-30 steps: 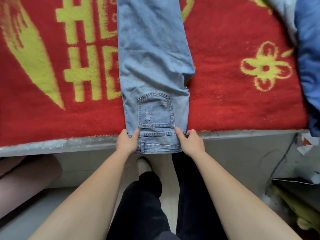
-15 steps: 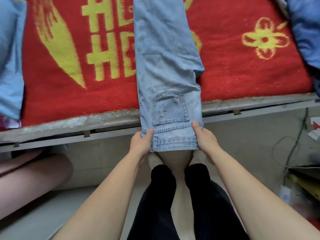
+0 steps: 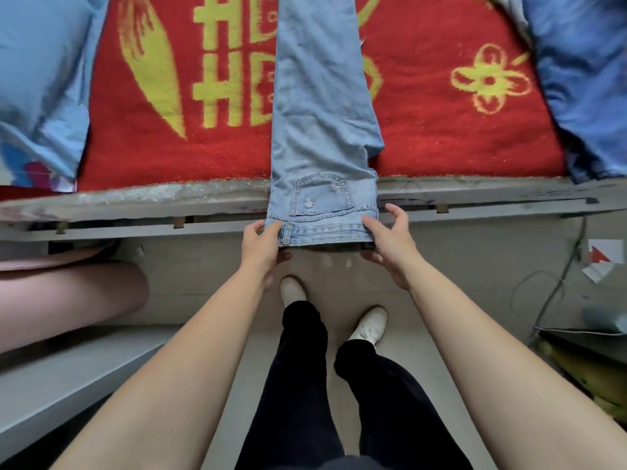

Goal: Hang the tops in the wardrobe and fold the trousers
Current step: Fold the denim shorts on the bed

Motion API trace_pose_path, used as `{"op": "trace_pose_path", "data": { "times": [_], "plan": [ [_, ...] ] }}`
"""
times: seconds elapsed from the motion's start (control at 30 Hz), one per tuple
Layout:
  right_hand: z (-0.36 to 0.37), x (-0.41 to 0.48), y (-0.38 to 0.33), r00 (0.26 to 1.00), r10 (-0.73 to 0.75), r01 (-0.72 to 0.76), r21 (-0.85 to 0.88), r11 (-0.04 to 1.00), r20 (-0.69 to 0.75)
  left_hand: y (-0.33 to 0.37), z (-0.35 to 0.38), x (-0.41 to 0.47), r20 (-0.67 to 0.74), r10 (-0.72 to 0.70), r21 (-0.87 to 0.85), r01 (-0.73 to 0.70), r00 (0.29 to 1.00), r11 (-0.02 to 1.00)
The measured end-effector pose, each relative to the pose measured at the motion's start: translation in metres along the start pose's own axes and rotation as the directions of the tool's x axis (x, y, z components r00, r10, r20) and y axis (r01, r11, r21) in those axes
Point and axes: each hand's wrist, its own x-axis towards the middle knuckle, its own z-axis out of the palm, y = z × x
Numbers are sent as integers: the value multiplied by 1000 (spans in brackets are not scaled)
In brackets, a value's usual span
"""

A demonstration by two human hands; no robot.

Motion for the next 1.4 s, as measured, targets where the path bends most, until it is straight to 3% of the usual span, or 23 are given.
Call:
{"op": "trace_pose_path", "data": {
  "times": [0.17,0.37,0.5,0.67,0.77,0.8,0.83,0.87,0.93,1.0,1.07,1.13,1.2,1.3,1.4],
  "plan": [
    [-1,-9,-47,969,-228,240,-141,961,98,39,12,-14,-74,234,53,-230,970,972],
    [3,20,-84,957,-229,244,-64,968,177,80,26,21,-85,270,38,-268,959,963],
    [10,66,-115,941,-322,337,-205,919,107,117,42,66,-85,263,36,-261,961,965],
    [33,138,-177,929,-368,343,-294,892,-31,184,80,131,-19,322,8,-322,947,947],
    [44,183,-207,920,-381,358,-203,912,-93,216,99,170,20,371,-96,-367,929,925],
    [46,195,-213,927,-360,337,-192,922,-100,220,103,182,31,401,-56,-399,915,915],
    [46,203,-217,926,-361,323,-261,910,-111,221,104,193,40,450,98,-452,892,887],
    [45,208,-217,909,-403,328,-416,848,-107,219,103,201,67,517,322,-509,853,798],
    [44,211,-207,848,-531,360,-731,579,-3,207,98,210,245,608,638,-598,755,486],
    [49,204,-192,790,-591,400,-868,293,164,188,93,212,426,578,710,-653,696,264],
    [56,200,-177,756,-600,415,-901,127,264,168,89,214,552,511,730,-678,659,87],
    [59,204,-162,805,-521,362,-931,50,285,151,88,221,612,396,766,-638,684,-81],
    [60,214,-150,883,-396,281,-960,19,251,141,88,233,611,300,790,-589,732,-170],
    [60,233,-142,930,-292,228,-974,-11,222,135,93,249,622,234,783,-583,747,-218],
    [65,236,-143,936,-285,205,-978,-37,207,138,94,249,631,233,775,-590,739,-227]
  ]
}}
